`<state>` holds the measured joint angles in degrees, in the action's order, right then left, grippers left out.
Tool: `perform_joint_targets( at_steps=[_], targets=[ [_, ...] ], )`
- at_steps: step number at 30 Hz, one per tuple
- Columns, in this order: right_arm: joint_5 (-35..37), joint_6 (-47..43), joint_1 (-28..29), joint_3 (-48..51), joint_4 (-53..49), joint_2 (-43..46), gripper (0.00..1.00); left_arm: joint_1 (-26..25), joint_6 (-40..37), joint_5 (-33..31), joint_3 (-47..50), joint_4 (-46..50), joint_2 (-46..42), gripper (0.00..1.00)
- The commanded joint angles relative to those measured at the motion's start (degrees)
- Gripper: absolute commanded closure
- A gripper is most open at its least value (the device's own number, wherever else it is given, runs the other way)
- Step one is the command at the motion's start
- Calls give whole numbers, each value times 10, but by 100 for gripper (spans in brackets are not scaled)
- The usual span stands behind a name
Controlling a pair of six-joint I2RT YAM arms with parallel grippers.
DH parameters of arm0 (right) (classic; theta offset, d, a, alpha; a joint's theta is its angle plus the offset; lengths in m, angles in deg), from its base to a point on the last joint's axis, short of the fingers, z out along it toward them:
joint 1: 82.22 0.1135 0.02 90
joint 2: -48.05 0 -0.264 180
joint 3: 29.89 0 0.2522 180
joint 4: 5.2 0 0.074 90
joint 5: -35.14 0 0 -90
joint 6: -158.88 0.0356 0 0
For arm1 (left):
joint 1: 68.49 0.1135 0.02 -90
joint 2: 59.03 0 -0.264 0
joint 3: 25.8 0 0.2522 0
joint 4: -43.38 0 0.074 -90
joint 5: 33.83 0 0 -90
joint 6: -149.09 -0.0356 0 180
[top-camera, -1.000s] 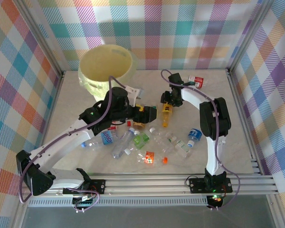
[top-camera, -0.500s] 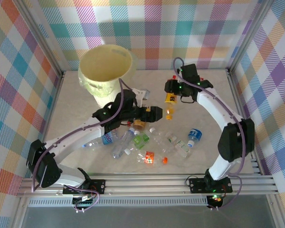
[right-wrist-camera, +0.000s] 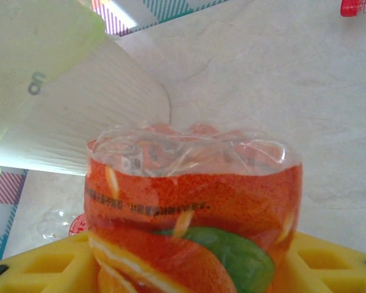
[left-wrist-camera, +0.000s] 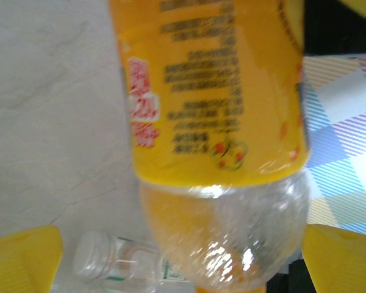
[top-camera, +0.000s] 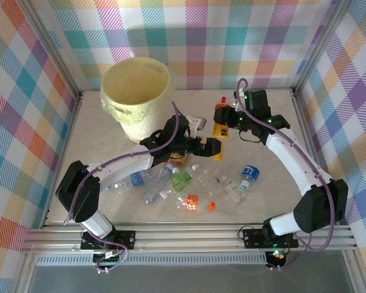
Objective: Put the plastic bottles in the bin
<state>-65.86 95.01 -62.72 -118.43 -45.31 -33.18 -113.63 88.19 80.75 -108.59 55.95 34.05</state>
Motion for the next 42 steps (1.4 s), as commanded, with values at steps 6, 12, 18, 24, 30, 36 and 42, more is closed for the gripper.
perform_joint_targets(
  at_steps=[6, 12, 18, 24, 30, 36, 42],
  targets=[
    [-21, 25, 1, 23, 29, 30, 43, -12, 24, 52, -41, -55, 27, 12],
    [-24, 29, 1, 30, 34, 33, 43, -16, 25, 59, -51, -41, 40, 21],
    [-20, 31, 0, 33, 37, 36, 43, -15, 25, 49, -52, -32, 36, 32],
    [-23, 34, 1, 32, 38, 41, 36, -15, 19, 35, -53, -21, 21, 39],
    [-37, 37, 1, 31, 37, 70, 16, -6, 3, 7, -62, 24, -5, 39],
    [-68, 22, 1, 49, 35, 132, 3, 23, -27, 3, -81, 93, -34, 39],
    [-156, -30, 1, 59, 15, 177, 0, 61, -94, -19, -155, 231, -59, 37]
  ],
)
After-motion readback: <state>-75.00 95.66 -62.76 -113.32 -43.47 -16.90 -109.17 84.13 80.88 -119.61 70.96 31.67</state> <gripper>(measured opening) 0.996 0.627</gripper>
